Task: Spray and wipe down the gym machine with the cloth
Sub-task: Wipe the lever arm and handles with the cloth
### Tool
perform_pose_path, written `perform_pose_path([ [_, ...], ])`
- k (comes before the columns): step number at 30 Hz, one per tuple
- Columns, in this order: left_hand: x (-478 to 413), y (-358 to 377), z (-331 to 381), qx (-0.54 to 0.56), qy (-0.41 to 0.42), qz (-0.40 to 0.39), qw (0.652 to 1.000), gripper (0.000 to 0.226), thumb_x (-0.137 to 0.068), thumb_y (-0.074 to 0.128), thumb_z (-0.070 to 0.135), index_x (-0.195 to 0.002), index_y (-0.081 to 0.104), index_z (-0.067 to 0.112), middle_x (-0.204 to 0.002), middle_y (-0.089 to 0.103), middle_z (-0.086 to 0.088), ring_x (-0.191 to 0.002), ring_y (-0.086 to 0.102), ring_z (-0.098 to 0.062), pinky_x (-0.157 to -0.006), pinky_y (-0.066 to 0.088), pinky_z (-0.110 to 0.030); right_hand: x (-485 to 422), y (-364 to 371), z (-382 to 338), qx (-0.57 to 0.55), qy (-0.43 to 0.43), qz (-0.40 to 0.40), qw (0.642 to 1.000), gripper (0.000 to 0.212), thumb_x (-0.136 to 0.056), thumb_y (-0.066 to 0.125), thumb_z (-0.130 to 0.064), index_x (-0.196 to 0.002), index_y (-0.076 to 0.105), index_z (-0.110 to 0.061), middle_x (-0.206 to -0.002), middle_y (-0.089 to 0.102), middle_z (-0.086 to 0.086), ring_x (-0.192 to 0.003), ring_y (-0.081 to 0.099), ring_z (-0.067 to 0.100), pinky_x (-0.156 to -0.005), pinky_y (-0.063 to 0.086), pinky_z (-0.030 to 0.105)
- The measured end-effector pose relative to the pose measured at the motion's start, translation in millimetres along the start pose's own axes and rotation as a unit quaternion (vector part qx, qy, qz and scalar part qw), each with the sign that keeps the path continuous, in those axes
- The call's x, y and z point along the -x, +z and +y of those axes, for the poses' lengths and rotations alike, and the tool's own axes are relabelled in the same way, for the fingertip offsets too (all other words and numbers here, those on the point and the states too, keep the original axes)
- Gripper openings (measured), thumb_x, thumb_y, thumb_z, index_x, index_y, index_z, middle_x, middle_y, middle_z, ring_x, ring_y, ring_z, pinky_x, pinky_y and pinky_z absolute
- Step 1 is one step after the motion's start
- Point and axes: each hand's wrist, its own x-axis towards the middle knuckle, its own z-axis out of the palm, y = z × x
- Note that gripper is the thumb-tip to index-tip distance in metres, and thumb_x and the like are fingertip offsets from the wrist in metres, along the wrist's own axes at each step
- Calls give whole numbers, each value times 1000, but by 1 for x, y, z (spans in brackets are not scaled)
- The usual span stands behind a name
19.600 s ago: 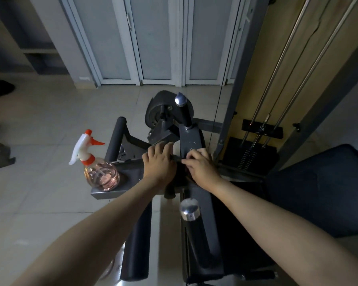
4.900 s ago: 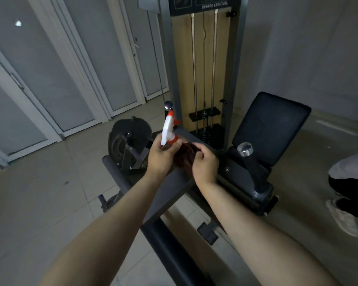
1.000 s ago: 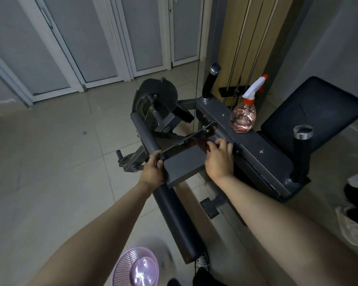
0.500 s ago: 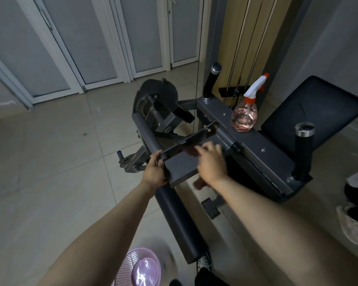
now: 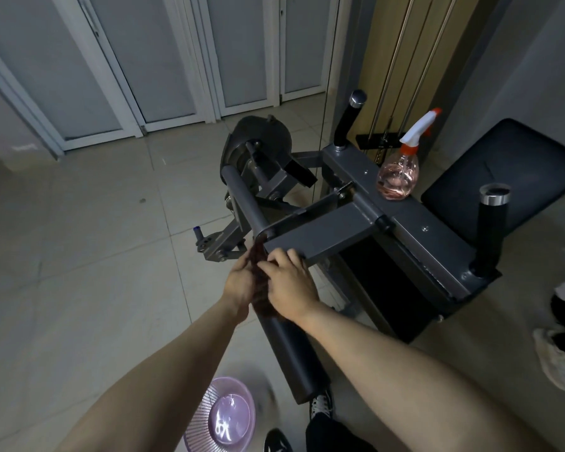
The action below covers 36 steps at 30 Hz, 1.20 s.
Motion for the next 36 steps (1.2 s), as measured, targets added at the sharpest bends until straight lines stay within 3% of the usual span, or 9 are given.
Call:
perform_pose_path([
  [4,9,2,-1,10,31,3,999,33,-111,34,18,-135,46,36,-113,68,4,-80,72,-11,-64,59,-25,-6,-19,35,-26,99,90,991,39,-95,55,-8,-131,61,-21,-126,48,3,-121,42,22,-101,46,36],
  [7,7,4,5,-65,100,-17,993,41,-108,43,17,-141,46,41,-143,54,0,-128,56,-21,-106,50,-43,-22,-36,67,9,199,118,973,42,-95,57,-12,-136,59,-22,-130,47,3,-124,41,24,-107,43,41],
  [10,4,9,11,-220,173,-8,960,45,-105,49,14,-146,49,32,-162,31,5,-148,29,-18,-124,27,-44,-24,-31,57,-15,271,143,952,39,-95,58,-17,-134,57,-21,-133,45,3,-123,40,26,-104,43,38],
  [15,1,34,22,-402,212,-9,891,50,-101,47,17,-150,44,28,-162,30,0,-151,21,-22,-124,13,-39,4,-2,8,45,115,81,989,50,-92,60,-29,-140,49,-24,-137,43,0,-123,39,24,-101,35,37],
  [18,-3,45,28,-509,181,-3,841,50,-103,39,32,-152,37,38,-165,23,5,-148,18,-33,-119,16,-46,-2,-19,35,76,72,82,991,38,-96,52,-33,-134,55,-27,-131,45,1,-118,42,25,-98,36,40],
  [24,-3,65,29,-643,207,-19,737,70,-100,45,49,-159,6,44,-168,16,10,-150,7,-40,-120,10,-60,-39,-55,106,128,204,113,964,35,-101,48,-38,-135,56,-34,-121,44,4,-115,41,26,-95,40,40],
  [28,-11,69,34,-603,217,-32,767,92,-90,62,54,-159,3,43,-167,18,5,-143,25,-42,-117,27,-54,-40,-58,101,115,227,109,961,46,-101,49,-23,-146,44,-24,-135,48,7,-123,42,30,-95,44,41],
  [32,-25,58,35,-606,244,-47,756,98,-68,39,68,-156,2,46,-160,36,0,-145,34,-31,-116,30,-48,-8,-26,55,84,68,96,990,57,-85,66,-12,-138,48,-21,-129,53,3,-122,46,29,-99,44,46],
  [36,-20,62,40,-612,220,-46,758,91,-86,54,57,-156,-2,49,-160,36,3,-143,27,-36,-117,27,-48,-14,-35,83,88,28,49,994,48,-94,56,-18,-141,52,-23,-138,46,3,-130,39,29,-104,40,44],
])
